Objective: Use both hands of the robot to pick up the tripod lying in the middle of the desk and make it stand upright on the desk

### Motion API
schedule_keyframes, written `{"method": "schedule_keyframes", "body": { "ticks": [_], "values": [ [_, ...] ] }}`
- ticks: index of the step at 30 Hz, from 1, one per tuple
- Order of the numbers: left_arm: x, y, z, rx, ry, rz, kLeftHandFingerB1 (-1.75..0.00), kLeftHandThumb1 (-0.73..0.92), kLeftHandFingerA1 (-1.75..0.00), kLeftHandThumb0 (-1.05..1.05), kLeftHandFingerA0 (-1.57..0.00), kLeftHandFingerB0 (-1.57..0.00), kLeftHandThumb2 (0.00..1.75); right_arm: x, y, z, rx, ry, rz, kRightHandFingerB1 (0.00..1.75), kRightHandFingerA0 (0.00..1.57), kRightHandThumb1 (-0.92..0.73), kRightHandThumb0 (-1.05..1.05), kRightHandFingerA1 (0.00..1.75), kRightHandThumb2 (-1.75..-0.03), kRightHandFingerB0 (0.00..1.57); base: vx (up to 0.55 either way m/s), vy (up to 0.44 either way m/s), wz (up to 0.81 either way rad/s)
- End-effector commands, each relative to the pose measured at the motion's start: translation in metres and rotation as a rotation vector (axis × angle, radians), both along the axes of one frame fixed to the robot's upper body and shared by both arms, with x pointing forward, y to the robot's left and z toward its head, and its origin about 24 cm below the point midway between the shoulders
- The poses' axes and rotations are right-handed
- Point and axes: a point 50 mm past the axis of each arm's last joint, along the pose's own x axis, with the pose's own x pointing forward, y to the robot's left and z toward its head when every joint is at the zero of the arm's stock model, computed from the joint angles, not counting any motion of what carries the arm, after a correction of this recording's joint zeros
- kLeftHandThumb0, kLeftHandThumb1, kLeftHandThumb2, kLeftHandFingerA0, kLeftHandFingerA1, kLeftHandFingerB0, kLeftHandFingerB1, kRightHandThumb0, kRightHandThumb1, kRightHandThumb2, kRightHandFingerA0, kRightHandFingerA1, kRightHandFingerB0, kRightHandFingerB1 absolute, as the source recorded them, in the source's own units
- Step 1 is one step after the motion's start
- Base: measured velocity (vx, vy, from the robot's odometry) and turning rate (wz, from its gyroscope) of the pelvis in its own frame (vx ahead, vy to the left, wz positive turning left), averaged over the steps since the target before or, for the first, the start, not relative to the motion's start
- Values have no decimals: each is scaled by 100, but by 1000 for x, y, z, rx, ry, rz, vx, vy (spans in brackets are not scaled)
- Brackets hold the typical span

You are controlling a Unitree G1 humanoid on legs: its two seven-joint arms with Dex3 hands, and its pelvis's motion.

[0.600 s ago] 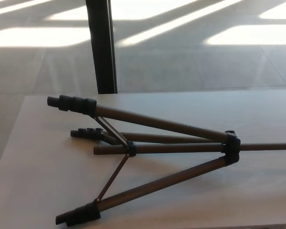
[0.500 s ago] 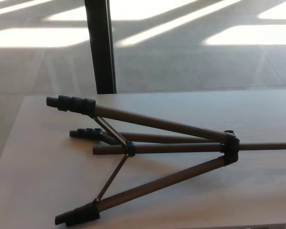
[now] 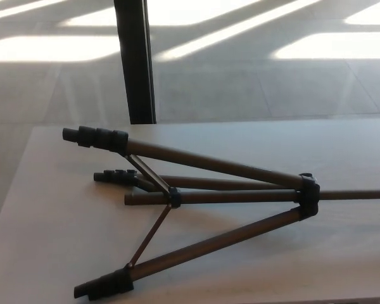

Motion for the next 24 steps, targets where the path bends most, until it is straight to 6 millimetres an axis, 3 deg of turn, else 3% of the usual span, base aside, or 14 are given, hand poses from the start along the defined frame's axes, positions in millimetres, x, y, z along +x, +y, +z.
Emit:
{"method": "schedule_keyframes", "body": {
  "ticks": [1, 3, 4, 6, 7, 8, 9, 10, 12, 13, 14, 15, 18, 24],
  "values": [
    [68, -16, 83, 54, -365, -207, -45, 62, -59, -70, -67, -71, 60, 32, 33, 62, 63, -338, 90, 39, 46, -69, -69, 61, -61, 32, 0, 0, 0],
    [86, -29, 111, 96, -426, -302, -47, 48, -60, -78, -65, -67, 70, 41, 45, 79, 30, -398, 140, 38, 48, -69, -69, 61, -61, 34, 0, 0, 0],
    [109, -36, 140, 142, -497, -369, -42, 58, -51, -69, -59, -61, 58, 53, 64, 100, 16, -459, 208, 51, 50, -58, -75, 67, -95, 38, 0, 0, 0],
    [118, -41, 154, 161, -546, -426, -44, 58, -52, -66, -53, -54, 58, 59, 75, 108, 0, -492, 253, 51, 53, -58, -76, 68, -95, 38, 0, 0, 0],
    [137, -58, 180, 207, -603, -505, -46, 66, -53, -53, -42, -41, 60, 68, 98, 123, -41, -543, 352, 52, 51, -58, -77, 69, -96, 40, 0, 0, 0],
    [149, -72, 200, 227, -651, -552, -57, 48, -62, -55, -38, -33, 91, 74, 114, 132, -76, -575, 427, 40, 55, -70, -71, 67, -62, 46, 0, 0, 0],
    [151, -75, 203, 225, -661, -558, -57, 48, -62, -55, -38, -33, 91, 74, 117, 134, -84, -577, 440, 40, 55, -70, -71, 67, -62, 46, 0, 0, 0],
    [159, -89, 217, 248, -701, -619, -56, 47, -62, -63, -33, -30, 90, 78, 128, 138, -127, -582, 527, 53, 48, -62, -70, 70, -99, 34, 0, 0, 0],
    [162, -95, 223, 258, -718, -643, -56, 47, -62, -63, -33, -30, 90, 80, 134, 139, -143, -582, 563, 53, 48, -62, -70, 70, -99, 34, 0, 0, 0],
    [165, -103, 230, 272, -732, -674, -49, 65, -57, -56, -33, -37, 58, 81, 140, 141, -122, -588, 567, 53, 48, -58, -64, 70, -97, 32, 0, 0, 0],
    [169, -114, 238, 291, -753, -717, -50, 65, -60, -55, -33, -36, 59, 82, 149, 141, -97, -594, 581, 42, 50, -75, -62, 67, -62, 35, 0, 0, 0],
    [173, -124, 246, 308, -775, -760, -59, 46, -65, -67, -32, -34, 92, 84, 158, 141, -82, -593, 618, 44, 53, -75, -65, 72, -62, 39, 0, 0, 0],
    [184, -156, 271, 378, -834, -907, -59, 49, -62, -71, -25, -32, 94, 88, 189, 137, -57, -574, 723, 45, 68, -70, -74, 74, -62, 49, 0, 0, 0],
    [202, -179, 297, 484, -836, -1006, -54, 51, -59, -65, -32, -32, 93, 87, 214, 120, 21, -504, 817, 44, 75, -69, -78, 75, -61, 52, 0, 0, 0]
  ]
}}
